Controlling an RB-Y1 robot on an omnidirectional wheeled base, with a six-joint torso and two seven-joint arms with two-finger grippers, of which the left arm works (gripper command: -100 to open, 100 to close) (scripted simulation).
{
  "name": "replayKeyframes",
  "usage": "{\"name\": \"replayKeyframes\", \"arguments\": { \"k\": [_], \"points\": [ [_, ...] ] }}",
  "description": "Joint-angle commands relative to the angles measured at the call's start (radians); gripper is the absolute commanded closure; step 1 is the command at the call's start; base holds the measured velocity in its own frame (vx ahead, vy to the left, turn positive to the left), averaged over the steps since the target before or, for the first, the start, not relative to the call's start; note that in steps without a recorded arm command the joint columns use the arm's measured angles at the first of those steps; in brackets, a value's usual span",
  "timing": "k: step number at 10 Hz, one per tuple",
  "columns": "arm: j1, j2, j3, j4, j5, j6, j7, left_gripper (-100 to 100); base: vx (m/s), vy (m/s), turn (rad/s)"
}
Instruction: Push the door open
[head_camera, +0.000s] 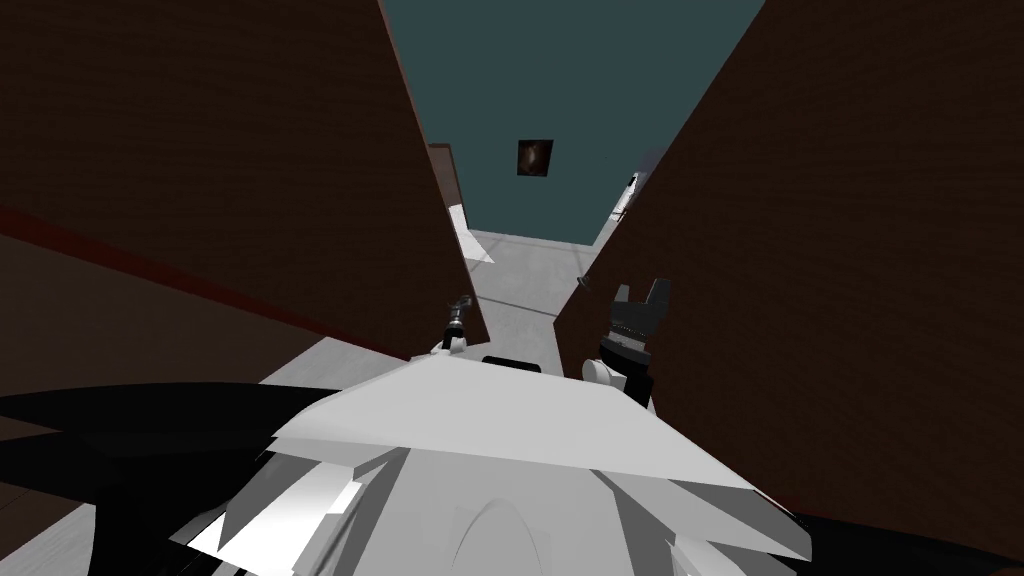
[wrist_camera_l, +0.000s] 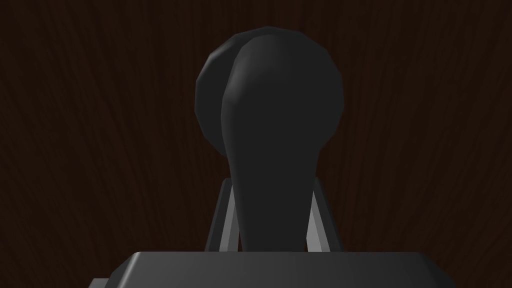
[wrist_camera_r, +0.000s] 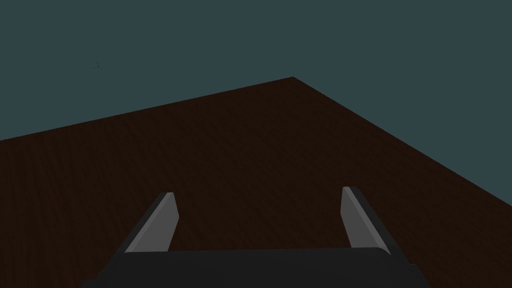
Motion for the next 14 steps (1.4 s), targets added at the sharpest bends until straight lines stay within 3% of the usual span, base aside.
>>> {"name": "replayKeyframes", "arguments": {
  "k": [1,4,5,6,11,12,14],
  "points": [
    [-0.017,0.008,0.005,0.028,0.002,-0.020,0.002,100,0.039,-0.001,-0.002],
    [-0.015,0.012,0.032,0.032,0.018,-0.020,-0.008,100,0.152,-0.061,0.056],
    [-0.020,0.013,0.028,0.055,0.016,-0.026,-0.004,100,0.070,-0.022,0.036],
    [-0.010,0.014,0.053,0.044,0.039,-0.028,-0.020,100,0.120,0.004,-0.059],
    [0.019,0.010,0.112,0.012,0.099,-0.025,-0.063,100,0.189,0.021,-0.050],
    [0.019,0.010,0.112,0.012,0.099,-0.025,-0.063,100,0.129,0.037,-0.001],
    [0.042,0.007,0.159,-0.013,0.146,-0.023,-0.096,100,0.185,0.065,-0.095]
  ]
}}
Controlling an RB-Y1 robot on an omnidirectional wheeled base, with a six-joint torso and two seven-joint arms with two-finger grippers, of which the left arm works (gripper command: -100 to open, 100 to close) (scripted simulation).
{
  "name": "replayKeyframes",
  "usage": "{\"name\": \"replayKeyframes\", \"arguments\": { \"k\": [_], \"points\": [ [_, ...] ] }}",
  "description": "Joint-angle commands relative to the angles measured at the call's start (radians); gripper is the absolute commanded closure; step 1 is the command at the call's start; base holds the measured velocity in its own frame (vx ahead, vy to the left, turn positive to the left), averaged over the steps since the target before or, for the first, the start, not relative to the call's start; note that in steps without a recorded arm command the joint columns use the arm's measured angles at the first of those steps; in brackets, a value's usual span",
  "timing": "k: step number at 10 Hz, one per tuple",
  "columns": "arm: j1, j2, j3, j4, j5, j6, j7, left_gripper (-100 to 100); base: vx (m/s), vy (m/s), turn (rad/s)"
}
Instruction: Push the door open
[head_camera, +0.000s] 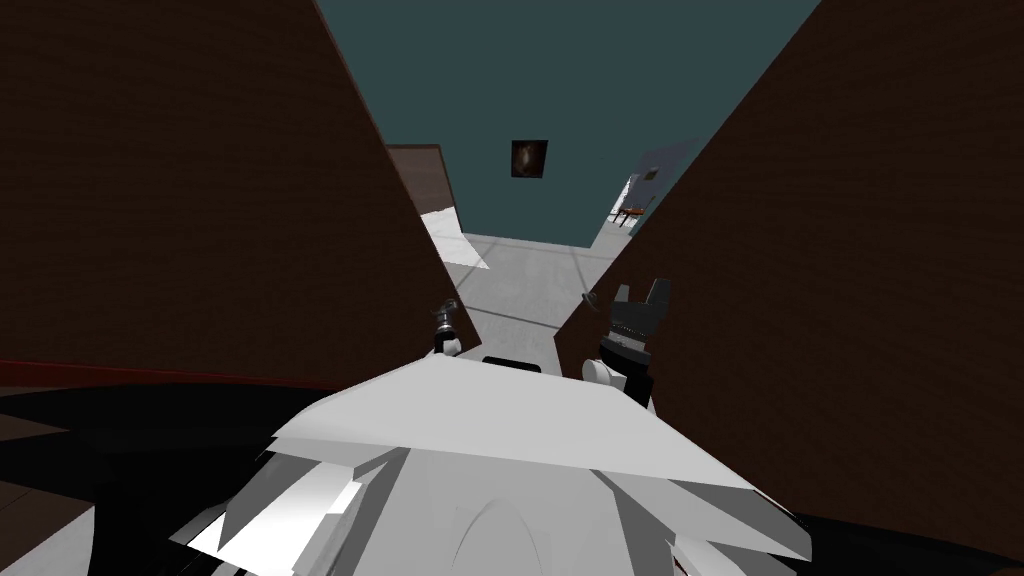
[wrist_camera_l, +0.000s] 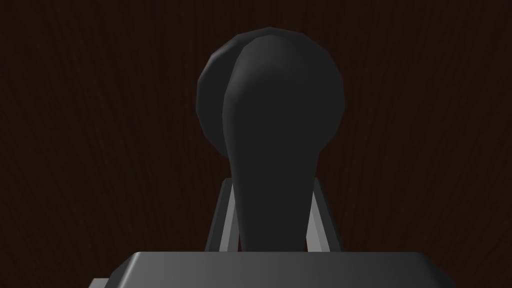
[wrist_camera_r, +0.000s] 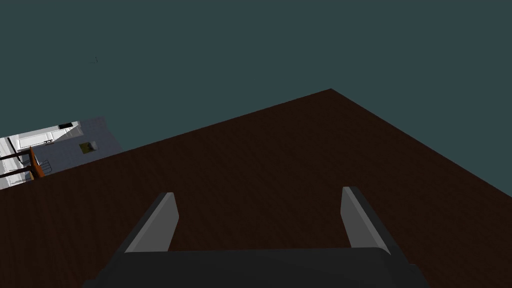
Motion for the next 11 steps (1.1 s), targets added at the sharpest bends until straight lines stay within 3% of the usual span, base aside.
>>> {"name": "replayKeyframes", "arguments": {
  "k": [1,5,8,11],
  "points": [
    [0.024,0.008,0.021,-0.032,0.021,0.006,-0.008,100,0.174,0.038,-0.068],
    [0.052,0.004,0.080,-0.063,0.080,0.008,-0.050,100,0.167,0.022,-0.045],
    [0.052,0.004,0.080,-0.063,0.080,0.008,-0.050,100,0.058,0.024,-0.006],
    [0.073,0.001,0.122,-0.086,0.122,0.010,-0.080,100,0.113,0.026,-0.057]
  ]
}}
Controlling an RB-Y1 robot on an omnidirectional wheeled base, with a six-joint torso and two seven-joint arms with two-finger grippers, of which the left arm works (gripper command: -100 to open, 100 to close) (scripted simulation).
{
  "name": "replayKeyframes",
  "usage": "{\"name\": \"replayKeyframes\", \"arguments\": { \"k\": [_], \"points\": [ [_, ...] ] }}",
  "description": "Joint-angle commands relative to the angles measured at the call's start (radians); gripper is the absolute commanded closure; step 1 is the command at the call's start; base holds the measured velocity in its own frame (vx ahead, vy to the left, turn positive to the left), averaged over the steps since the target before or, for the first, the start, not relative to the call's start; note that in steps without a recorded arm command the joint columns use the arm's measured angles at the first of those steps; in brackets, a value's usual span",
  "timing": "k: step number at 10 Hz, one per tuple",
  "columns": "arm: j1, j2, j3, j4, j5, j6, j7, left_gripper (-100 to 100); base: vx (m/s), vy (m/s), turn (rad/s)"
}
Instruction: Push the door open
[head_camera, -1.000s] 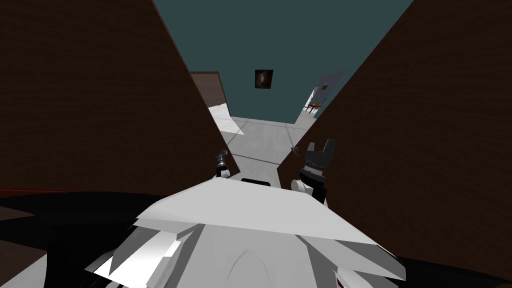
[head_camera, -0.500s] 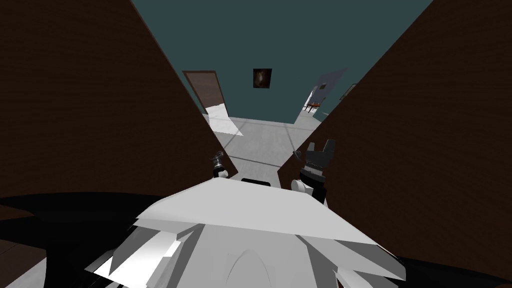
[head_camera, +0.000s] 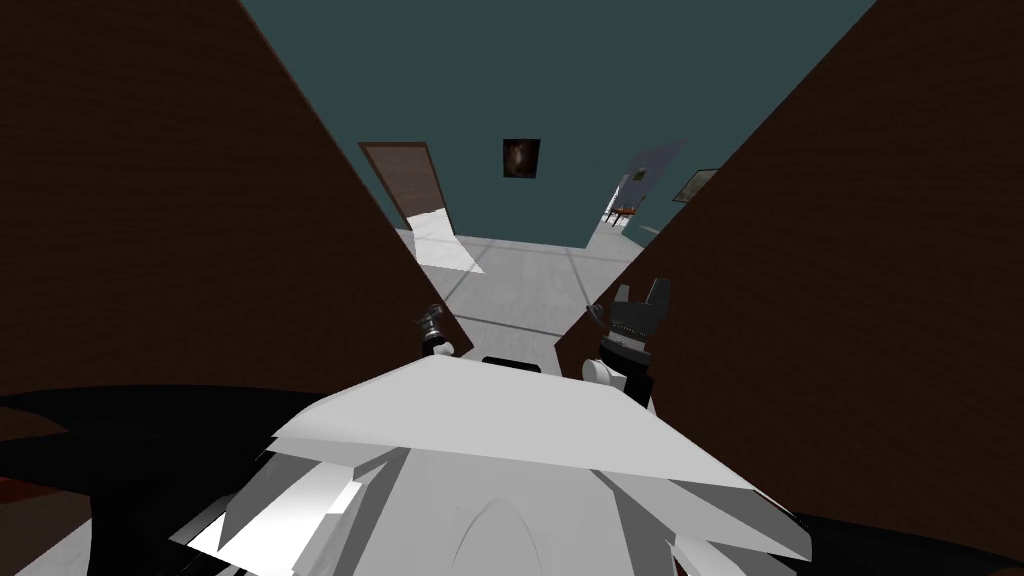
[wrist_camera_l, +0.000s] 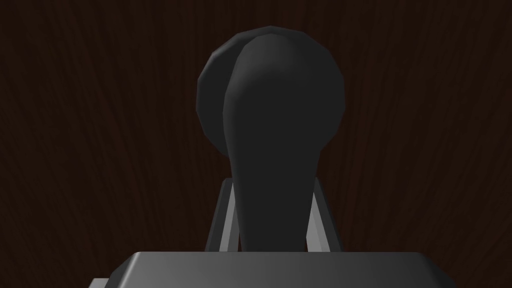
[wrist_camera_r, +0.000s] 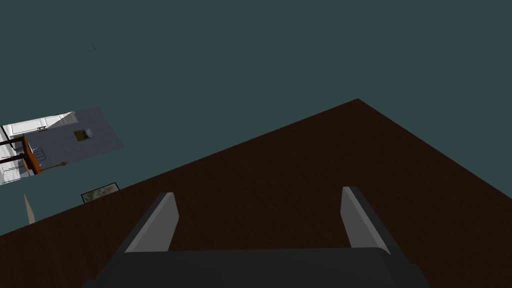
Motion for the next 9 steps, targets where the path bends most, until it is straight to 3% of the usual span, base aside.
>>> {"name": "replayKeyframes", "arguments": {
  "k": [1,2,6,8,9],
  "points": [
    [0.010,0.001,0.024,-0.028,0.018,0.005,-0.021,100,0.128,0.051,-0.022],
    [0.010,0.001,0.024,-0.028,0.018,0.005,-0.021,100,0.082,0.034,-0.002],
    [0.041,-0.003,0.088,-0.062,0.083,0.008,-0.066,100,0.166,0.049,-0.052],
    [0.041,-0.003,0.088,-0.062,0.083,0.008,-0.066,100,0.088,0.023,0.005],
    [0.054,-0.005,0.115,-0.076,0.109,0.009,-0.085,100,0.153,0.017,-0.084]
  ]
}}
